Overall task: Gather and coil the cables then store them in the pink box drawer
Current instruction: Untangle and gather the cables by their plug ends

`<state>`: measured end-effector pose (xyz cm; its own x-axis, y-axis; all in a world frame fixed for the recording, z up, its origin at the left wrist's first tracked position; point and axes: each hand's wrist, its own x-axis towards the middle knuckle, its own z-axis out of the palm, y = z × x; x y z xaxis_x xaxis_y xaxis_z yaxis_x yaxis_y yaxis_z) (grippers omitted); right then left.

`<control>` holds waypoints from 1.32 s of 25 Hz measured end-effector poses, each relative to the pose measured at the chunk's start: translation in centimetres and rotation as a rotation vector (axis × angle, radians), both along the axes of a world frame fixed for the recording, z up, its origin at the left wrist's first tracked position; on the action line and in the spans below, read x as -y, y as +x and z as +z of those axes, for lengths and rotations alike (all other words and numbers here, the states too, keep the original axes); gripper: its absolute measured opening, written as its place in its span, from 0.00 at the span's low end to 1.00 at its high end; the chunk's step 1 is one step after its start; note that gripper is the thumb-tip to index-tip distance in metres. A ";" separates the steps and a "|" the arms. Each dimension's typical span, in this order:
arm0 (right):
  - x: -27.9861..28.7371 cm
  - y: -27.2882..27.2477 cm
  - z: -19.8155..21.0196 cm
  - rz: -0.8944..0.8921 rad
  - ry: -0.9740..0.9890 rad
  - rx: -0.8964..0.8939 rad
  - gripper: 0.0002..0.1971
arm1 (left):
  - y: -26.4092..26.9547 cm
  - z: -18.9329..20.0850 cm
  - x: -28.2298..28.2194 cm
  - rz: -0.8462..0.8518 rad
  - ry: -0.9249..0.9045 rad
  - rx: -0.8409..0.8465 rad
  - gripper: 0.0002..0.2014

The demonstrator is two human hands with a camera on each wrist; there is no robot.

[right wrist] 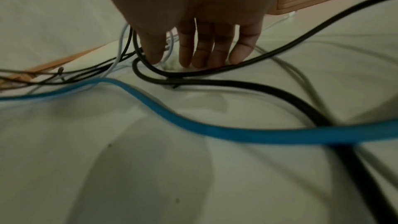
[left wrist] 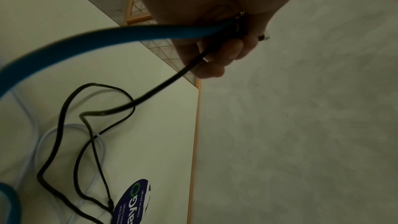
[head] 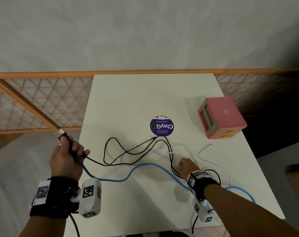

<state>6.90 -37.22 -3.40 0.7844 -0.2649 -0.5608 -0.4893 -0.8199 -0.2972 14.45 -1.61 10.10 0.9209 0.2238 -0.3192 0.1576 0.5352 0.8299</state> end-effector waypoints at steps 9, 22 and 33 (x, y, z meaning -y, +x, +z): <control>2.8 1.8 6.2 -0.241 0.131 0.226 0.06 | 1.5 3.8 0.7 0.002 0.129 0.068 0.22; 4.0 3.3 14.3 -0.169 0.353 0.333 0.11 | 3.8 6.6 5.6 -0.191 0.050 0.127 0.23; 5.3 4.4 5.7 0.003 -0.194 0.275 0.13 | 2.7 4.9 4.9 -0.236 0.175 0.079 0.20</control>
<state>11.27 -42.50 2.28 0.9003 -0.3432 -0.2677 -0.4098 -0.8756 -0.2557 17.15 -6.55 14.98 0.9743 0.0458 -0.2204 0.1923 0.3394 0.9208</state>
